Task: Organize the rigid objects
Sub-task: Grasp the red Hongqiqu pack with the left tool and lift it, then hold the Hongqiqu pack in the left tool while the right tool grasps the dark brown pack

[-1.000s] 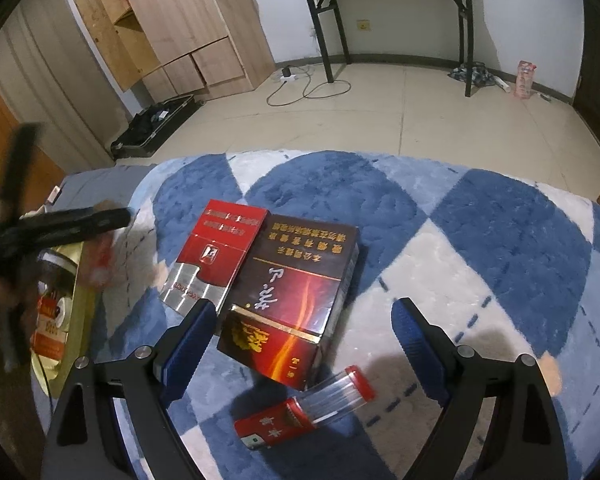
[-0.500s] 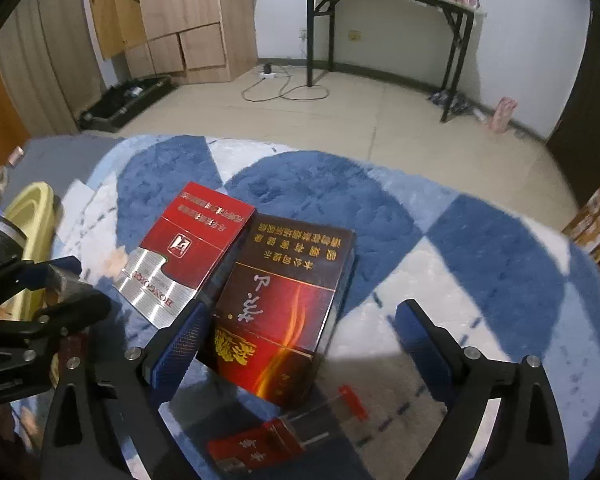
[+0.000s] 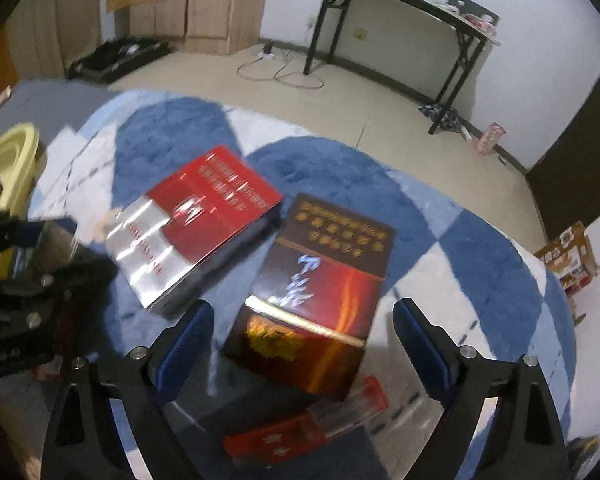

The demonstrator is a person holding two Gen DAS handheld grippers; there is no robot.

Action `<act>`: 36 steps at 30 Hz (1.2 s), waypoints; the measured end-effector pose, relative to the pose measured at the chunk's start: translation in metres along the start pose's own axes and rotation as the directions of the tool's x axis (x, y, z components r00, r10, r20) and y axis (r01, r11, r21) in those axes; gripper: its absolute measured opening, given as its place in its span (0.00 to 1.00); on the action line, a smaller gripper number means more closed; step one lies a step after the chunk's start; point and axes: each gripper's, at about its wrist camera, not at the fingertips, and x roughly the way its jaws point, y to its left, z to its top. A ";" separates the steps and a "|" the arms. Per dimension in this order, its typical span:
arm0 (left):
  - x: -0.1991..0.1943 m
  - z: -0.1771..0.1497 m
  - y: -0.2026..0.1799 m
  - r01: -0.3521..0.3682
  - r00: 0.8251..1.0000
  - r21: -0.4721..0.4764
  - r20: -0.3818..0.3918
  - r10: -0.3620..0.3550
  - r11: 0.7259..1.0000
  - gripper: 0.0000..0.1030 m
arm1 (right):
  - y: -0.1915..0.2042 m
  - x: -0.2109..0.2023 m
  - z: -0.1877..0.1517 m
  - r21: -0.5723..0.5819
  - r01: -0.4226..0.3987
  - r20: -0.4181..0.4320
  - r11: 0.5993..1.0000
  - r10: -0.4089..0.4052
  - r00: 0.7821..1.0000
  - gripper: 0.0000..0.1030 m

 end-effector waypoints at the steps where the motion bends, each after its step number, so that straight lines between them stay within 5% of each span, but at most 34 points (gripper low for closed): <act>1: -0.003 0.000 0.001 0.007 1.000 -0.001 0.008 -0.007 1.000 0.58 | 0.000 0.002 0.000 -0.005 -0.010 -0.003 1.000 0.010 1.000 0.66; 7: -0.053 0.006 0.020 -0.014 0.993 -0.028 0.115 0.017 0.999 0.57 | -0.020 -0.007 -0.003 0.006 -0.029 0.034 1.000 0.029 0.999 0.60; 10: -0.122 0.002 0.050 -0.051 0.969 -0.057 0.238 0.063 0.997 0.57 | -0.035 -0.050 0.000 0.048 -0.012 0.122 0.999 0.006 0.993 0.58; 13: -0.177 -0.014 0.088 -0.141 0.934 -0.113 0.315 0.171 0.983 0.57 | -0.024 -0.104 0.003 0.025 -0.095 0.261 0.995 0.085 0.962 0.47; 14: -0.193 -0.023 0.105 -0.158 0.924 -0.144 0.328 0.198 0.977 0.57 | -0.010 -0.117 0.004 -0.009 -0.145 0.294 0.989 0.141 0.945 0.28; 18: -0.221 -0.049 0.172 -0.181 0.898 -0.311 0.335 0.286 0.933 0.57 | 0.059 -0.131 0.005 -0.163 -0.302 0.302 0.939 0.339 0.891 0.25; 20: -0.215 -0.056 0.193 -0.156 0.906 -0.349 0.322 0.274 0.924 0.57 | 0.096 -0.115 0.004 -0.225 -0.299 0.229 0.927 0.349 0.909 0.25; 23: -0.206 -0.056 0.197 -0.117 0.916 -0.355 0.322 0.240 0.927 0.57 | 0.098 -0.103 0.004 -0.217 -0.269 0.195 0.938 0.312 0.930 0.25; 26: -0.197 -0.046 0.180 -0.067 0.920 -0.317 0.347 0.182 0.946 0.57 | 0.063 -0.112 0.010 -0.133 -0.202 0.244 0.970 0.229 0.942 0.42; 29: -0.191 -0.037 0.156 -0.028 0.926 -0.245 0.359 0.118 0.969 0.57 | 0.032 -0.115 0.007 -0.087 -0.125 0.228 0.988 0.142 0.963 1.00; 33: -0.182 -0.027 0.132 -0.031 0.936 -0.179 0.339 0.091 0.983 0.58 | 0.027 -0.091 -0.005 -0.101 -0.111 0.081 0.989 0.119 0.990 1.00; 36: -0.174 -0.021 0.121 -0.048 0.943 -0.152 0.319 0.095 0.987 0.58 | 0.044 -0.066 -0.002 -0.068 -0.178 -0.038 0.982 0.176 0.984 1.00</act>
